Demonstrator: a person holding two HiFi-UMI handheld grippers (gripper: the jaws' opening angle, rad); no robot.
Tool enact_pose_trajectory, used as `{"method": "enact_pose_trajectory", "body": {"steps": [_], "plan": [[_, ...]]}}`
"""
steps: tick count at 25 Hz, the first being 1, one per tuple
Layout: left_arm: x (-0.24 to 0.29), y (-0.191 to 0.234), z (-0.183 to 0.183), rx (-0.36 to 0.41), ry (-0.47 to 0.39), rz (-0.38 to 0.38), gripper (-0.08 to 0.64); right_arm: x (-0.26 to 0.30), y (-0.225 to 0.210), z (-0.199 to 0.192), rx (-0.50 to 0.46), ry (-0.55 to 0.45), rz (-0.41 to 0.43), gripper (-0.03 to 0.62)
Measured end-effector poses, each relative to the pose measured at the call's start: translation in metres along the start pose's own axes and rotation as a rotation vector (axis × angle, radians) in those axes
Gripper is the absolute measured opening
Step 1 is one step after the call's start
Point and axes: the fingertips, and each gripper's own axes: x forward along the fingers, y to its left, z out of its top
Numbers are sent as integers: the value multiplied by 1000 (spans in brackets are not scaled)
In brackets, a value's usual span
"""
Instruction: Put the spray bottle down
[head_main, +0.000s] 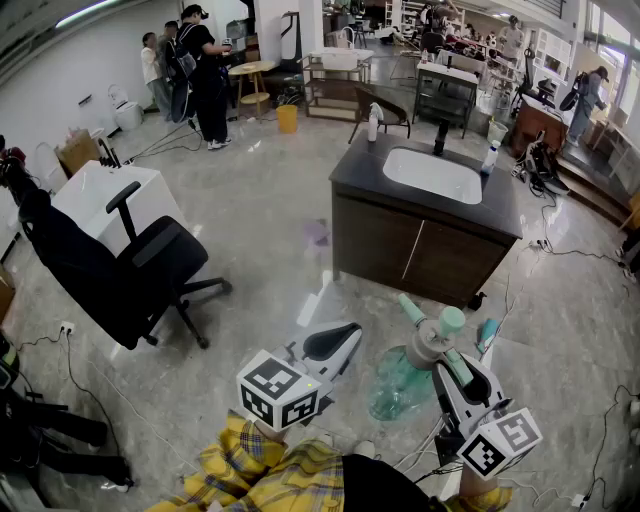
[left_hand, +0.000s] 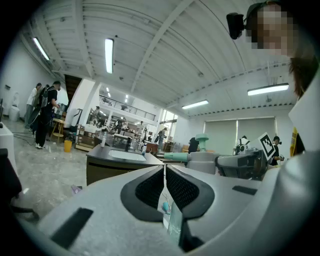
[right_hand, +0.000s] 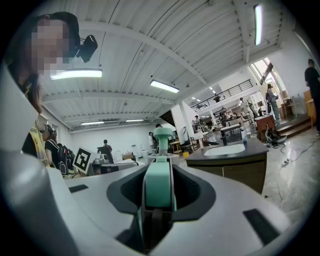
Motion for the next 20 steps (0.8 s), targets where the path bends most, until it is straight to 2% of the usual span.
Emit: {"method": "enact_pose_trajectory", "body": {"steps": [10,20], "plan": [[2,4,3,-15,-10,-8,11,8,1,0,-13,9,2,114],[-2,11,-1,-30,-8,-21,11,13,3,-3,53,-9,-1,114]]}}
